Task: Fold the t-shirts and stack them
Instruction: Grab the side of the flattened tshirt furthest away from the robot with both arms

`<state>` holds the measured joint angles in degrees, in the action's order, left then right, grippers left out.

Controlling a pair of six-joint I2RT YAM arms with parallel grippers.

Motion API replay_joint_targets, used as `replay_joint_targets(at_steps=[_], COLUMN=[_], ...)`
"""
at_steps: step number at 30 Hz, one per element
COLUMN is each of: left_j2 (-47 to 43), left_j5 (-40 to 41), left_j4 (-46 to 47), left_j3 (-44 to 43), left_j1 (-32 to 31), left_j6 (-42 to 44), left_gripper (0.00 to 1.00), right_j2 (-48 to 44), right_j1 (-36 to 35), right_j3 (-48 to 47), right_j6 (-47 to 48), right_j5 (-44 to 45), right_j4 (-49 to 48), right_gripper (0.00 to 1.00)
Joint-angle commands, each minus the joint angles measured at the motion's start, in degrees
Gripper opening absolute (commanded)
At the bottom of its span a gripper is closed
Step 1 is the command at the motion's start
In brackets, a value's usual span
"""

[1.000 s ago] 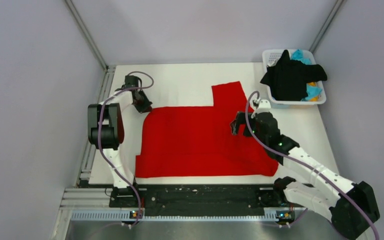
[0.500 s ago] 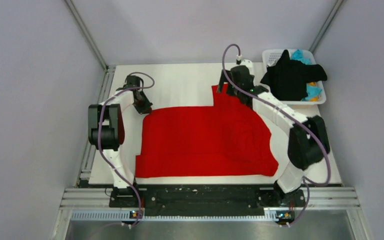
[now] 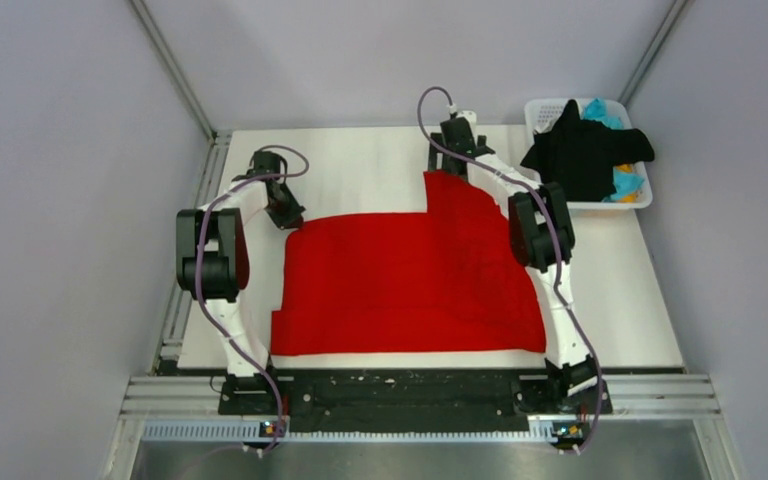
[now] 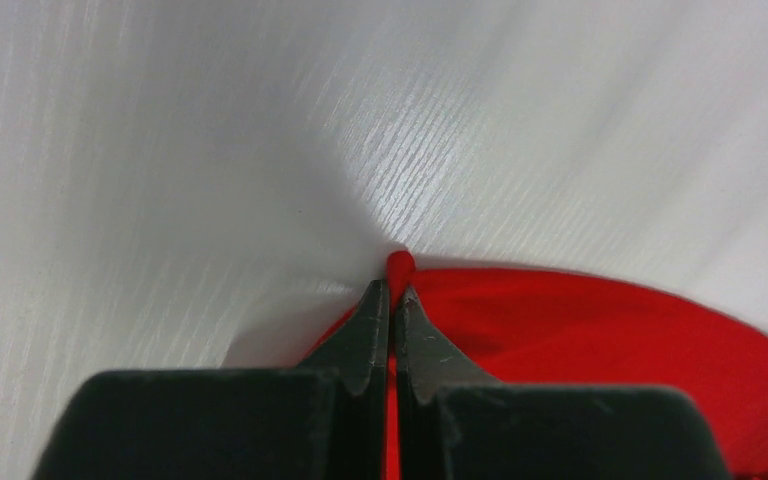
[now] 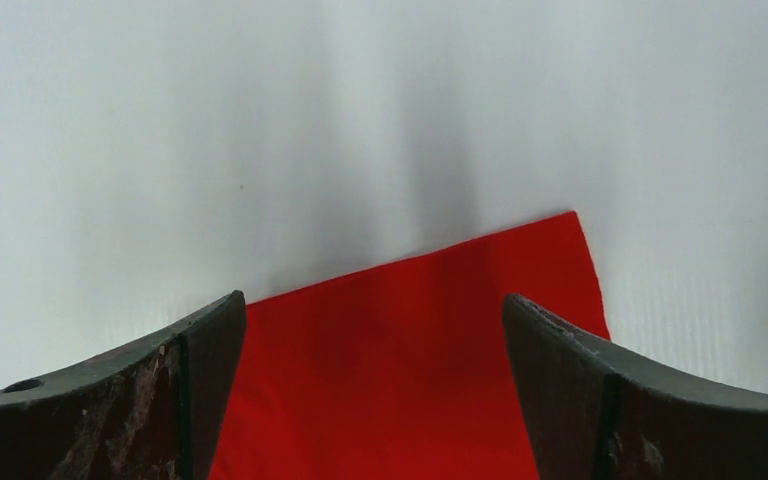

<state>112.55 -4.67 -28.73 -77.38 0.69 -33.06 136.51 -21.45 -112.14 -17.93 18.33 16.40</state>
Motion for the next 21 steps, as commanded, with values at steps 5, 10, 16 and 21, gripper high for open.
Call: replay_joint_targets(at_steps=[5,10,16,21], left_j2=[-3.2,-3.6,-4.3,-4.6], left_j5=[1.5,1.9,2.0,1.2], left_j4=[-1.3,-1.6,-1.4,-1.7], left_j3=[-0.3,-0.1,0.4,-1.1], left_j1=[-0.1,-0.1,-0.1,-0.1], left_j6=[-0.1,-0.3,-0.3,-0.3], left_gripper=[0.0,0.0,0.0,0.0], right_j2=[4.8,1.1,-4.9,-7.6], right_j1=[0.9,1.2,1.2,1.2], right_j3=[-4.9,4.4,13.4,13.0], right_j6=[1.1,-2.9,-2.4,1.2], right_j5=[0.0,-4.3,-5.3,-6.6], right_j4=[0.4,-3.7,-11.5,-12.2], right_gripper=[0.87,0.6,0.18,0.0])
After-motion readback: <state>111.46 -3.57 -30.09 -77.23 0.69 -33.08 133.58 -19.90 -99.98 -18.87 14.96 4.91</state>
